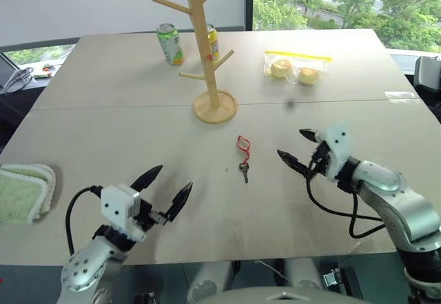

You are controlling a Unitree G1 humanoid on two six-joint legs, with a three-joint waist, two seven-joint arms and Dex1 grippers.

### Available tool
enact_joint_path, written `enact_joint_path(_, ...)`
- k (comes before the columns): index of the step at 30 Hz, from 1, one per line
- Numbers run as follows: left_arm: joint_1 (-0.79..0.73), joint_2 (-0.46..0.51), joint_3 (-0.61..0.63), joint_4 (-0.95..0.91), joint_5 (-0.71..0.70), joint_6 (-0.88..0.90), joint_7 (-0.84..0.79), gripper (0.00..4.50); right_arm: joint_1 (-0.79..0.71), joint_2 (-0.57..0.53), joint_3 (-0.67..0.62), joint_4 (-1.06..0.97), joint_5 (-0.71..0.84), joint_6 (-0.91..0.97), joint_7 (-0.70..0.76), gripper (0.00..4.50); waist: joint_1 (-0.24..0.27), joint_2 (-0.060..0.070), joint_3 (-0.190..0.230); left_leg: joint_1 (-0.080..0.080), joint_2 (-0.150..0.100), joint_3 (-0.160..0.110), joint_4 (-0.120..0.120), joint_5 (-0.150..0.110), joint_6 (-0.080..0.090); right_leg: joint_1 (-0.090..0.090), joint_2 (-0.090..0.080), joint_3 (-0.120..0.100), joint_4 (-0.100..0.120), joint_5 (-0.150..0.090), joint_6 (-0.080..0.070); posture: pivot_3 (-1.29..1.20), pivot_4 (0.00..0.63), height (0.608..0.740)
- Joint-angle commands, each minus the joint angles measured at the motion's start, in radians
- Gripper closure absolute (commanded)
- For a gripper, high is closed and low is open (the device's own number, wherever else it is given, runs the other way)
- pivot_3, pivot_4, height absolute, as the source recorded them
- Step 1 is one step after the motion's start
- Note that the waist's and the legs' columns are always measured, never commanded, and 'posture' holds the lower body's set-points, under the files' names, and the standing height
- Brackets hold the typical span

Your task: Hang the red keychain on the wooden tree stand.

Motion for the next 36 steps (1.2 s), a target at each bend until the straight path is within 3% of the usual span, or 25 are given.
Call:
enact_joint_path(1, 0.043, -0.008, 0.012, 0.023, -0.014, -0.073, -0.060, 0.11, -0.057, -0.001, 0.055, -0.087, -0.021, 0.130, -0.046, 0.00, 0.001, 0.000, 0.000, -0.001, 0.000, 0.000, 0.000, 0.000, 0.001, 0.000, 0.000, 0.000, -0.001, 0.000, 0.000, 0.00, 0.150, 0.740)
enact_joint_path(11, 0.149, -0.064, -0.030, 0.045, 0.027, -0.184, -0.096, 0.11, -0.196, 0.080, 0.106, -0.148, 0.060, 0.332, -0.033, 0.00, 0.000, 0.000, 0.000, -0.002, 0.000, 0.001, -0.001, -0.002, 0.003, 0.001, 0.000, -0.001, -0.008, 0.000, 0.001, 0.00, 0.150, 0.740)
enact_joint_path(23, 0.140, -0.087, -0.044, 0.062, 0.042, -0.203, -0.066, 0.11, -0.354, 0.230, 0.189, 0.019, 0.018, 0.503, -0.135, 0.00, -0.002, 0.000, 0.000, -0.001, 0.002, 0.002, -0.001, -0.002, 0.003, 0.000, 0.001, -0.005, -0.008, 0.001, 0.001, 0.00, 0.150, 0.740)
enact_joint_path(36, 0.120, -0.090, -0.050, 0.070, 0.048, -0.205, -0.057, 0.11, -0.393, 0.332, 0.278, 0.164, -0.070, 0.509, -0.190, 0.00, -0.004, 0.000, 0.000, 0.000, 0.002, 0.002, -0.001, -0.002, 0.003, 0.000, 0.002, -0.007, -0.007, 0.001, 0.001, 0.00, 0.150, 0.740)
